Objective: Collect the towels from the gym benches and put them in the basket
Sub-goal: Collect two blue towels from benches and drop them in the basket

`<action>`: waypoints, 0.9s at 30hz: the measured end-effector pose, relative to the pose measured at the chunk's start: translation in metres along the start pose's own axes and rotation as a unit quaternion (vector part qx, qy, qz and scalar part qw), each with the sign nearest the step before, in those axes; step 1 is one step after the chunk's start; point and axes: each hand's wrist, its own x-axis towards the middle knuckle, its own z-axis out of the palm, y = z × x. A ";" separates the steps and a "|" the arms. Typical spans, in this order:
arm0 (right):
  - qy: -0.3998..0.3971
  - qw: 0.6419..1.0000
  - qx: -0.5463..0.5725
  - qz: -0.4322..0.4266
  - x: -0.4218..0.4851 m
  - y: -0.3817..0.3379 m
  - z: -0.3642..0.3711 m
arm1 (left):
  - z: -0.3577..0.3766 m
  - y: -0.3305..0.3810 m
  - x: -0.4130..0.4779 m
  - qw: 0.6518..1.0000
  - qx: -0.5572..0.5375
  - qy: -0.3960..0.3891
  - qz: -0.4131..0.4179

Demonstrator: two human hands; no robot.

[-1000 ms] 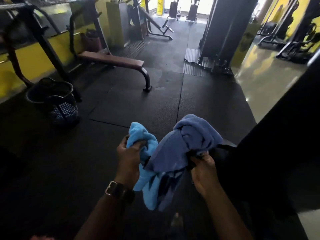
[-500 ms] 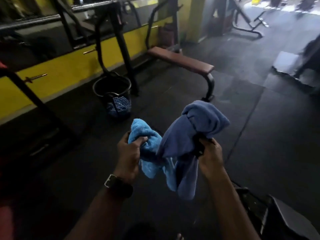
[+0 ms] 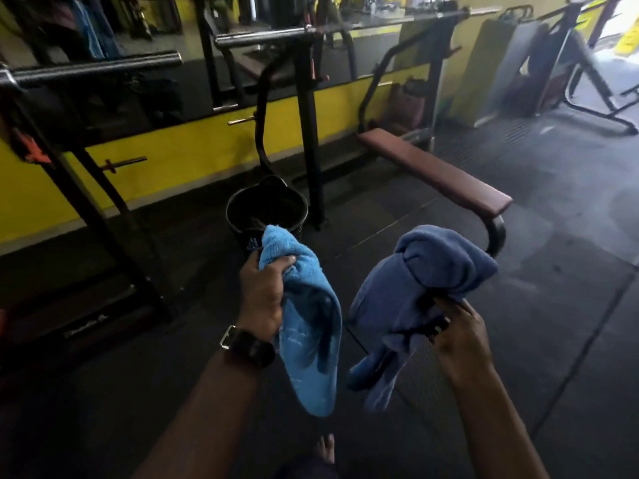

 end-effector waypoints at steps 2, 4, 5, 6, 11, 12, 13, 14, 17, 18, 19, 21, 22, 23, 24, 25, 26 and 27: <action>-0.014 1.000 0.018 -0.010 0.048 -0.014 0.023 | 0.020 0.019 0.057 1.000 -0.025 0.004 0.013; -0.032 0.999 0.007 -0.026 0.086 -0.023 0.044 | 0.036 0.037 0.102 0.999 -0.038 0.022 0.031; -0.032 0.999 0.009 -0.024 0.103 -0.027 0.054 | 0.042 0.045 0.124 0.998 -0.043 0.028 0.041; -0.034 0.999 0.011 -0.023 0.127 -0.030 0.068 | 0.052 0.056 0.153 0.997 -0.049 0.035 0.051; -0.065 0.995 0.066 0.037 0.224 -0.035 0.130 | 0.080 0.105 0.268 0.988 -0.036 0.076 0.131; -0.069 0.994 0.067 0.046 0.242 -0.036 0.142 | 0.086 0.113 0.289 0.985 -0.037 0.082 0.145; -0.078 0.994 0.064 0.048 0.267 -0.035 0.155 | 0.092 0.121 0.314 0.982 -0.039 0.090 0.161; -0.088 0.993 0.060 0.049 0.290 -0.036 0.168 | 0.098 0.128 0.336 0.979 -0.044 0.096 0.173; -0.104 0.992 0.050 0.055 0.360 -0.043 0.209 | 0.118 0.136 0.398 0.975 -0.022 0.121 0.187; -0.114 0.992 0.034 0.050 0.386 -0.045 0.226 | 0.124 0.137 0.420 0.974 -0.013 0.134 0.184; -0.122 0.992 0.017 0.038 0.401 -0.046 0.237 | 0.127 0.132 0.434 0.975 -0.005 0.138 0.176; -0.149 0.988 0.010 0.029 0.441 -0.050 0.270 | 0.133 0.126 0.475 0.976 0.004 0.147 0.163; -0.161 0.986 0.014 0.037 0.458 -0.052 0.285 | 0.137 0.124 0.492 0.975 0.009 0.155 0.159; -0.168 0.984 0.021 0.052 0.478 -0.050 0.301 | 0.140 0.121 0.513 0.973 0.017 0.170 0.156; -0.165 0.984 0.023 0.070 0.494 -0.049 0.314 | 0.142 0.119 0.528 0.971 0.025 0.183 0.153; -0.162 0.984 0.027 0.075 0.502 -0.048 0.321 | 0.145 0.117 0.537 0.969 0.033 0.190 0.154; -0.163 0.983 0.019 0.084 0.519 -0.045 0.335 | 0.146 0.115 0.556 0.967 0.043 0.202 0.147; -0.165 0.982 0.014 0.087 0.535 -0.042 0.348 | 0.147 0.111 0.575 0.966 0.060 0.212 0.135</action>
